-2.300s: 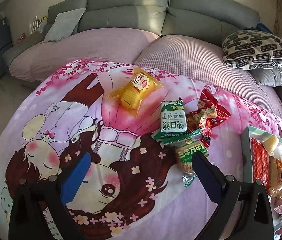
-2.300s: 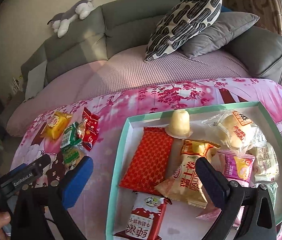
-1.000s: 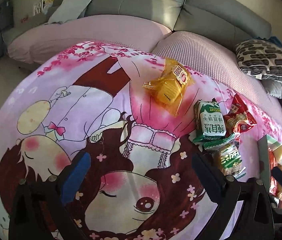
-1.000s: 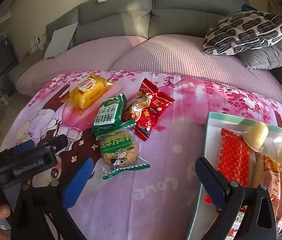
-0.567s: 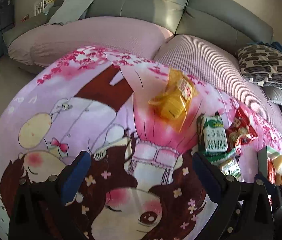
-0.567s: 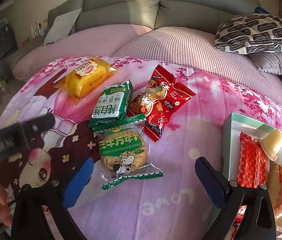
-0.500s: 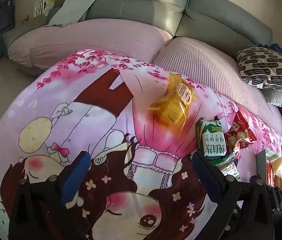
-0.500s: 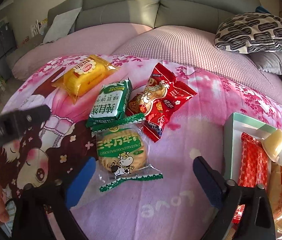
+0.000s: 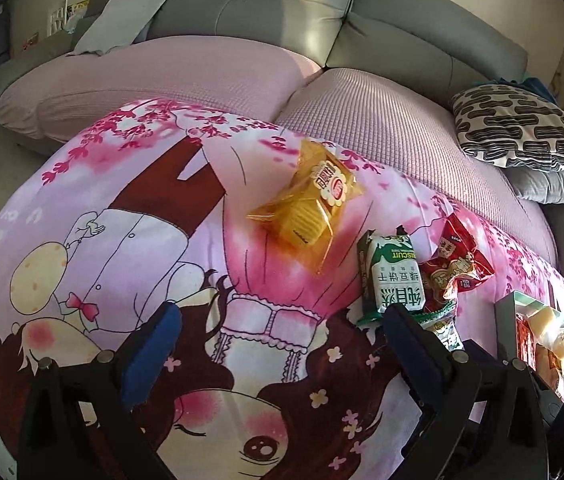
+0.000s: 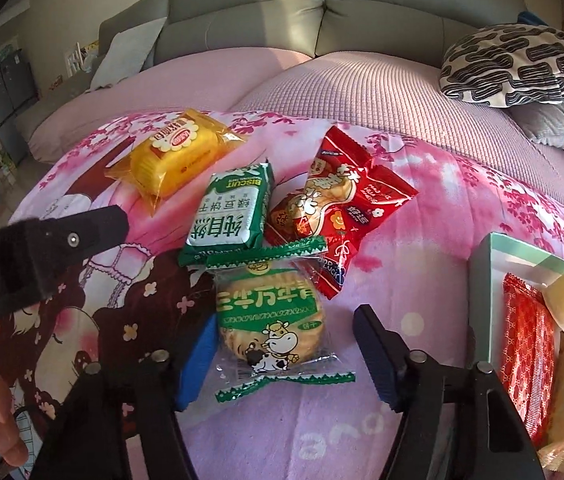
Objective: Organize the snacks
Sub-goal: 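Grasp the green biscuit box with left gripper while right grasps green-striped biscuit pack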
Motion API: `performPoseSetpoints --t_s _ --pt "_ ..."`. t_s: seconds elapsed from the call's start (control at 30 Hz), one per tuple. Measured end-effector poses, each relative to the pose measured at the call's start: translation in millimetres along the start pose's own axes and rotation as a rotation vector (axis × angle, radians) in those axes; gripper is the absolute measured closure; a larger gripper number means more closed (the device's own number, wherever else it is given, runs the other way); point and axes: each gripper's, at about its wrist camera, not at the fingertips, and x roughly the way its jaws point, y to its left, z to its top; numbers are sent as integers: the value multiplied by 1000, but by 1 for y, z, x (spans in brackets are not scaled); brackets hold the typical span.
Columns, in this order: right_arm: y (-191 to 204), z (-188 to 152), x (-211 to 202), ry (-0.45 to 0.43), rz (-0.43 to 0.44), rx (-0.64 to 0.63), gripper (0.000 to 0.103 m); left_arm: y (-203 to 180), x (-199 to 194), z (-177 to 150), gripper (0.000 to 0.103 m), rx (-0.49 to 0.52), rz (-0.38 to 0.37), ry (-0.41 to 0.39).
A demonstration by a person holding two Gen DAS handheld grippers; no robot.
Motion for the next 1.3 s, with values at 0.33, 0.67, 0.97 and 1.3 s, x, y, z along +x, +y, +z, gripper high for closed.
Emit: performPoseSetpoints --t_s 0.33,0.67,0.97,1.3 --pt "-18 -5 -9 -12 24 45 49 -35 17 8 2 57 -79 43" --pt "-19 -8 -11 -14 18 40 50 -58 47 17 23 64 -132 105" --pt "-25 -10 -15 -10 33 65 50 -65 56 14 57 80 -141 123" --pt "-33 -16 -27 3 55 101 50 -56 35 -2 60 57 -136 110"
